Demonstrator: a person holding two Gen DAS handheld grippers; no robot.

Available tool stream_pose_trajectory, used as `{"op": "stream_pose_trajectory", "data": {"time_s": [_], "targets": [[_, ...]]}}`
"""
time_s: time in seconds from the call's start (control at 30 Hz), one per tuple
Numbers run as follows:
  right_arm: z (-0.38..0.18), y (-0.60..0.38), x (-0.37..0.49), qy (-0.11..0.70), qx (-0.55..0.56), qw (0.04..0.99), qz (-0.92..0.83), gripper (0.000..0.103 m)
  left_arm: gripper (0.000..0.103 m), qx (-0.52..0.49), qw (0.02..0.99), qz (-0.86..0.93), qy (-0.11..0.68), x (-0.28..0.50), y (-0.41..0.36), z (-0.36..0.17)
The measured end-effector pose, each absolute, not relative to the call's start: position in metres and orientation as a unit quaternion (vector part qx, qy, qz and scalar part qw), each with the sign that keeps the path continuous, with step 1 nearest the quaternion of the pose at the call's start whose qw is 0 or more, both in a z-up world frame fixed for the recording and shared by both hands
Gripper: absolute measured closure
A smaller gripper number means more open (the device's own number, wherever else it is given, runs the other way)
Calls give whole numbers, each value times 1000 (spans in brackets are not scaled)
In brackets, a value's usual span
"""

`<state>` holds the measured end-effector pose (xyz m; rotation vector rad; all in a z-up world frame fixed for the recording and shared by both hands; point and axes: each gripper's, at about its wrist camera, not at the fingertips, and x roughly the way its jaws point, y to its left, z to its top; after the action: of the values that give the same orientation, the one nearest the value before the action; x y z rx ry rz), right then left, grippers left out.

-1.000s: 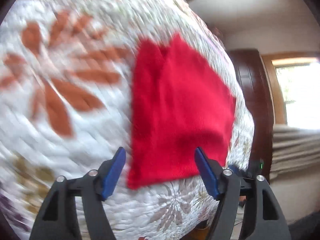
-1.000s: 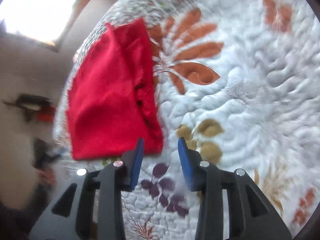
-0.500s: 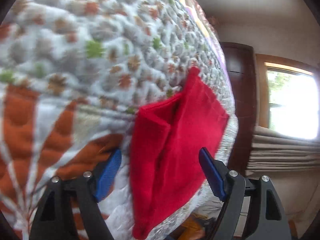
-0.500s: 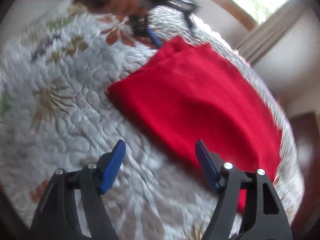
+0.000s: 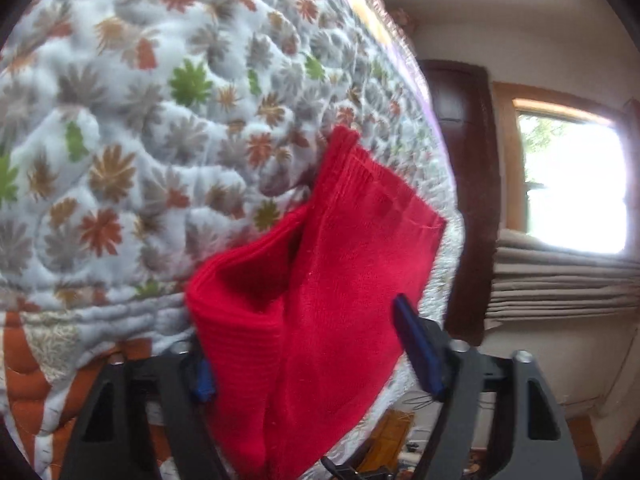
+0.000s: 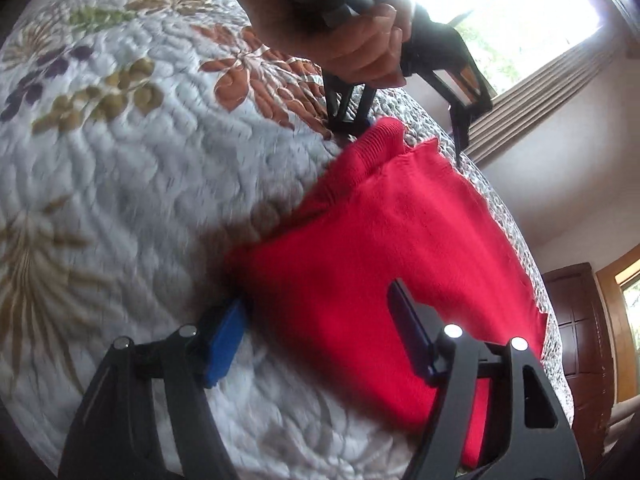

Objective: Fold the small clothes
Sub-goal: 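Grasp the folded sweater edge with both grippers side by side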

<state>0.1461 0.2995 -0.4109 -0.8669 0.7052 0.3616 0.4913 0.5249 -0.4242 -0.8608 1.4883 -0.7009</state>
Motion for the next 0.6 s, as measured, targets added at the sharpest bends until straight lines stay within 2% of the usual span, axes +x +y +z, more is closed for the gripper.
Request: {"op": "stream_pose_trajectory", "data": {"time_s": [0.07,0.1,0.13,0.2,0.3,0.4,0.6], "targets": [[-409,303,151,336,-398,836,170,40,64,-365,598,-286,654,494,524,-426],[-407,305,156,348,-386,837,173,47,74,-364,595,-276,661,495,525,-428],[-407,305,157,356,-379,836,175,51,77,-364,592,-269,667,495,526,-430],[-402,304,166,382,-354,834,184,72,80,-366,587,-261,674,496,528,-431],[-384,298,175,410,-310,836,193,85,86,-360,588,-252,679,493,525,-424],[-363,286,183,427,-276,838,197,93,88,-359,589,-243,682,493,519,-412],[-320,258,196,441,-213,850,194,95,89,-354,597,-237,680,494,500,-375]]}}
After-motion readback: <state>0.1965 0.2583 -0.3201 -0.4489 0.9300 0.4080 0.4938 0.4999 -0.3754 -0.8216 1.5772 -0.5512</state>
